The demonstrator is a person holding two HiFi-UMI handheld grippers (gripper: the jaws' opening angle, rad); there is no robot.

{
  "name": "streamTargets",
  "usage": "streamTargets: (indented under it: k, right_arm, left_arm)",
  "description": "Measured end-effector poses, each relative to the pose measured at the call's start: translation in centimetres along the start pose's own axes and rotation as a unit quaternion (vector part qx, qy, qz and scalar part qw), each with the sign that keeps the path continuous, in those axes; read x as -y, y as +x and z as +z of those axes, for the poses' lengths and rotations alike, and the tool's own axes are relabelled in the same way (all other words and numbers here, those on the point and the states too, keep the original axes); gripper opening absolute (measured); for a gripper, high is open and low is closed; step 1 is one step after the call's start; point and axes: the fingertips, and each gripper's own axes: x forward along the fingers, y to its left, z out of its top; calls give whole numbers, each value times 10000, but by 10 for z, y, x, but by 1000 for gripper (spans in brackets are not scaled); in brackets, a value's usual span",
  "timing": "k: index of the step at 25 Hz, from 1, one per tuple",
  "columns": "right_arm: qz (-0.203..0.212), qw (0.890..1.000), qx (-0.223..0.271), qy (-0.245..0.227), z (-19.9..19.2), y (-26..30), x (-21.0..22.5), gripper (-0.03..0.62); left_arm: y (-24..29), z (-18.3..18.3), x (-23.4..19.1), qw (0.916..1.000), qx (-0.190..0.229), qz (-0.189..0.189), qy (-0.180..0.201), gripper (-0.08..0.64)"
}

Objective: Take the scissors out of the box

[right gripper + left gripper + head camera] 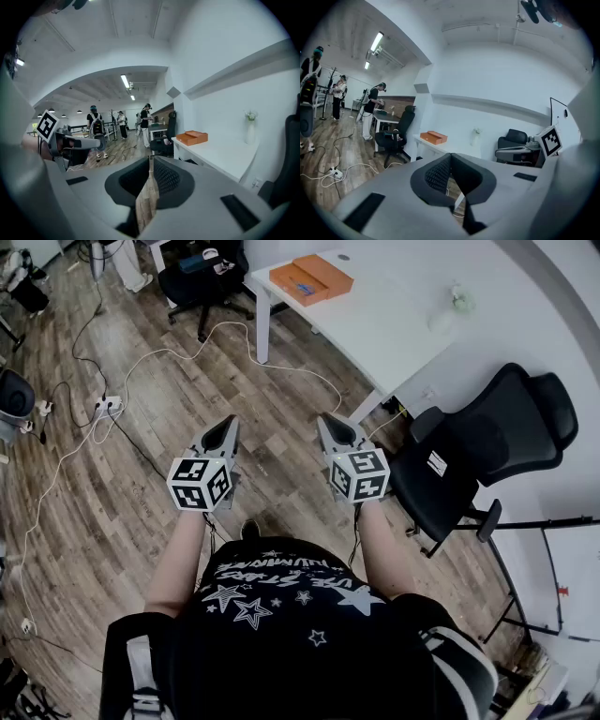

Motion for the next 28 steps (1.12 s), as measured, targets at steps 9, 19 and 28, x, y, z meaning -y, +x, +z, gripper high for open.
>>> streamTargets:
  k: [9,19,28]
  right_arm:
    - [-58,9999,-94,56,0,28,-10,60]
    - [-254,9988,68,402,3,64,-19,57]
    - [-457,9983,-162,310,-13,101,-26,57]
  left_arm:
    - [5,5,-32,10000,-30,-4,-21,18]
    - [12,-3,-73,9995,-240,-151,-137,18]
    - [23,-8,-126,9989,-383,-187,-217,18]
